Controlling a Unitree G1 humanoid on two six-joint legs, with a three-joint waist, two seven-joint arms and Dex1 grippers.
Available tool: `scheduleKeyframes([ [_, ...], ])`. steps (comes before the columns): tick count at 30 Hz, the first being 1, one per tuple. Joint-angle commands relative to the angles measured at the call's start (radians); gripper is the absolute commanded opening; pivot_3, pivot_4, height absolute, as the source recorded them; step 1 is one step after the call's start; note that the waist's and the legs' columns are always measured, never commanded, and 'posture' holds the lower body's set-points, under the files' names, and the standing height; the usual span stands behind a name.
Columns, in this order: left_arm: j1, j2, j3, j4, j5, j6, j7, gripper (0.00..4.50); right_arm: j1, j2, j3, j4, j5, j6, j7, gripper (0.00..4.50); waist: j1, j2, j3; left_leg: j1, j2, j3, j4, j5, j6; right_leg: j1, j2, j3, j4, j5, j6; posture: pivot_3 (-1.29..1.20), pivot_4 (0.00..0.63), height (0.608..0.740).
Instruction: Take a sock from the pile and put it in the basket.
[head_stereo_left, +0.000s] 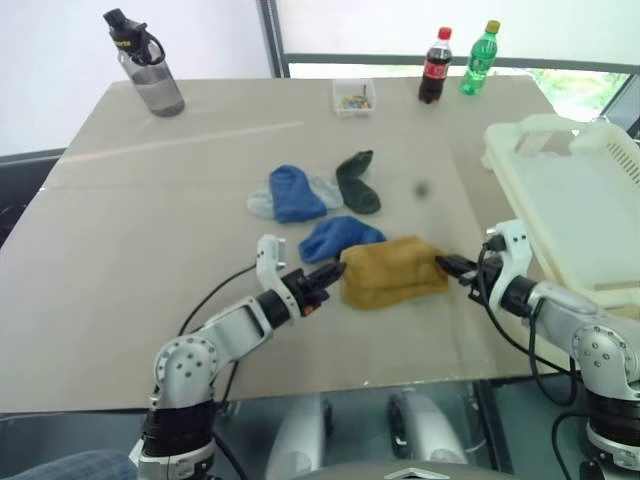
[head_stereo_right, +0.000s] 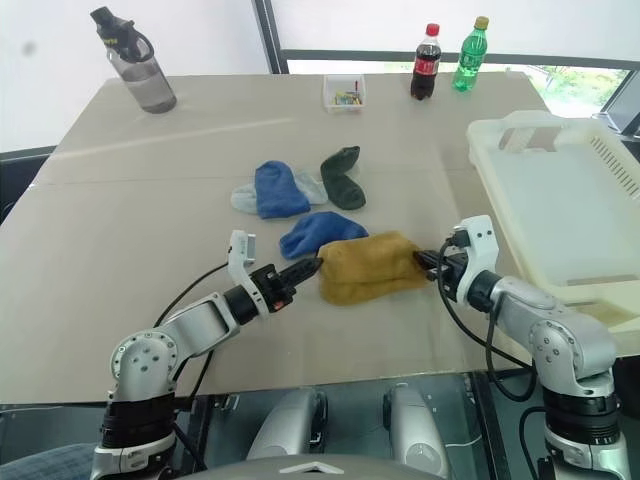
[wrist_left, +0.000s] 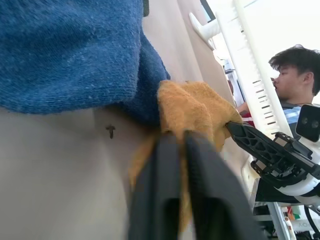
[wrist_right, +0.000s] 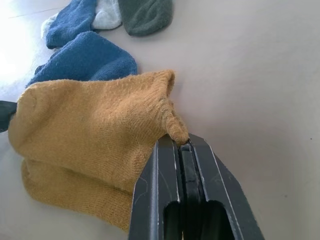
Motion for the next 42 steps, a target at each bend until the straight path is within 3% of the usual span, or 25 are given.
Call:
scheduleKeyframes([
  [1, 0.006, 0.012, -0.015, -0.027, 0.01, -0.006, -0.033, 0.12, -0.006, -0.006, -0.029, -0.048, 0.021, -0.005, -0.001, 0.0, 0.0, 0.0, 0.0, 0.0, 0.0, 0.0, 0.0, 0.0, 0.0, 0.0, 0.0, 0.0, 0.0, 0.0, 0.0, 0.0, 0.15, 0.74],
  [11, 0.04, 0.03, 0.015, -0.143, -0.107, -0.02, 0.012, 0.12, -0.019, -0.002, -0.076, -0.098, 0.101, 0.045, -0.04, 0.0, 0.0, 0.0, 0.0, 0.0, 0.0, 0.0, 0.0, 0.0, 0.0, 0.0, 0.0, 0.0, 0.0, 0.0, 0.0, 0.0, 0.15, 0.74],
  [20, 0.151, 0.059, 0.012, -0.24, -0.277, -0.074, 0.169, 0.12, 0.007, -0.027, -0.119, -0.149, 0.201, 0.122, -0.102, 0.0, 0.0, 0.0, 0.0, 0.0, 0.0, 0.0, 0.0, 0.0, 0.0, 0.0, -0.001, 0.0, 0.0, -0.001, -0.001, 0.0, 0.15, 0.74],
  [26, 0.216, 0.08, -0.037, -0.24, -0.241, -0.092, 0.143, 0.12, 0.004, -0.038, -0.099, -0.124, 0.204, 0.141, -0.119, 0.0, 0.0, 0.0, 0.0, 0.0, 0.0, 0.001, 0.0, 0.0, 0.0, 0.0, -0.001, 0.001, -0.001, -0.002, -0.004, 0.0, 0.15, 0.74],
  [42, 0.211, 0.062, -0.1, -0.214, -0.178, -0.147, 0.13, 0.12, -0.011, -0.036, -0.07, -0.061, 0.154, 0.137, -0.124, 0.0, 0.0, 0.0, 0.0, 0.0, 0.0, 0.001, -0.001, 0.0, 0.0, 0.0, 0.0, 0.001, -0.001, -0.002, -0.004, 0.0, 0.15, 0.74],
])
